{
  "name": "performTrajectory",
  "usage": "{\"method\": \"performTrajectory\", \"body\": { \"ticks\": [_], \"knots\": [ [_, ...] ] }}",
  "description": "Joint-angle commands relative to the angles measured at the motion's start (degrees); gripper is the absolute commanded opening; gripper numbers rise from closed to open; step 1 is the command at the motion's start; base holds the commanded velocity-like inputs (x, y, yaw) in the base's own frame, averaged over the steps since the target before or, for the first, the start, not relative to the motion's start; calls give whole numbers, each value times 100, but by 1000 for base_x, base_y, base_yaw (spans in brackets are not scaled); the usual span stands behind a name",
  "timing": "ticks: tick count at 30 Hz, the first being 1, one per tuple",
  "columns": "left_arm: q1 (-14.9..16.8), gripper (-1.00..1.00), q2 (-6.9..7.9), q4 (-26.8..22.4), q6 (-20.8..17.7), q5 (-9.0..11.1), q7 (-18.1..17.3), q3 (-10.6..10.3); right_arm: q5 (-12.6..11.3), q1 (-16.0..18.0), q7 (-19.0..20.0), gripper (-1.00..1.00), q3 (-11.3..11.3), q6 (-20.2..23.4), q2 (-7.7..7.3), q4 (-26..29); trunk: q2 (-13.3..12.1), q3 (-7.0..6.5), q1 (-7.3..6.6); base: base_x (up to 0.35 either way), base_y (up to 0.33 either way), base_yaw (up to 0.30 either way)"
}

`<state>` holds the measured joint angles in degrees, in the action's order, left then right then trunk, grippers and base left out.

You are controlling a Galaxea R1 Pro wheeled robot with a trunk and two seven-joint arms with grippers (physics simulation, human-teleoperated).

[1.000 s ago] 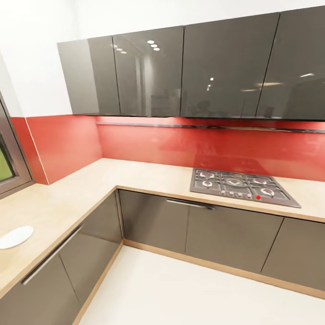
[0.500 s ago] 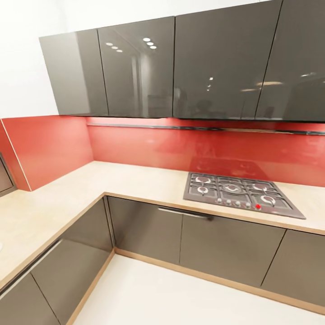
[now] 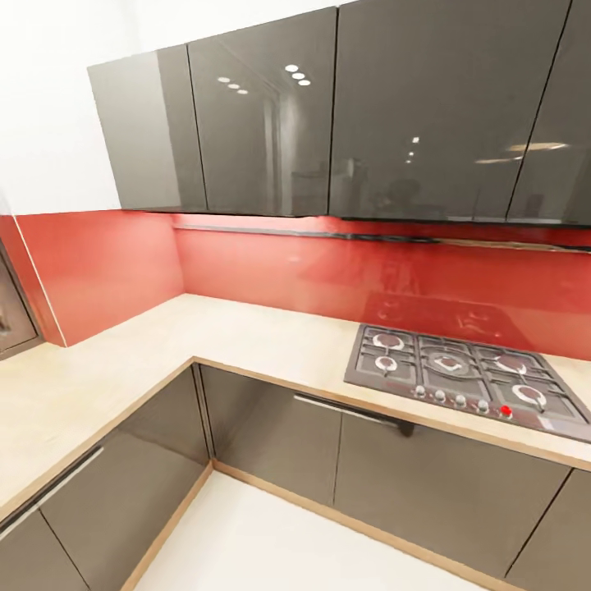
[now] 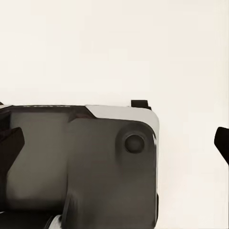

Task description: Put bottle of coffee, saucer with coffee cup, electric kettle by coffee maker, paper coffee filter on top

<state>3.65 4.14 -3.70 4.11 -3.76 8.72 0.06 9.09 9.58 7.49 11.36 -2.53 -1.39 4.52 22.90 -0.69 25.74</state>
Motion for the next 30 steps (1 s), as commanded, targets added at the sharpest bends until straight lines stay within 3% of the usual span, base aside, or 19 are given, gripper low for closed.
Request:
{"method": "performTrajectory", "body": {
  "ticks": [1, 9, 21, 25, 30],
  "knots": [
    [4, 100, 2, 9, 19, -38, 24, 2, 58, 0, 24, 100, 50, -19, -1, -4, 3, 2, 5, 284, -207, 277],
    [4, 100, 4, 9, 20, -30, 23, 7, 58, 2, 22, 100, 50, -20, -1, -4, 3, 2, 5, 250, -217, 277],
    [4, 100, 38, 9, 18, -22, 24, 6, 58, 1, 18, 100, 50, -19, -1, -4, 3, 2, 5, 72, -126, 277],
    [4, 100, 171, 9, 4, 41, 19, 120, 58, 2, 16, 100, 53, -19, -1, -4, 3, 2, 5, 1, -2, 277],
    [-15, 100, 532, 14, 27, 360, -39, 366, 58, 2, 16, 100, 65, -20, -19, 1, 3, 2, 5, 0, 0, 277]
  ]
}}
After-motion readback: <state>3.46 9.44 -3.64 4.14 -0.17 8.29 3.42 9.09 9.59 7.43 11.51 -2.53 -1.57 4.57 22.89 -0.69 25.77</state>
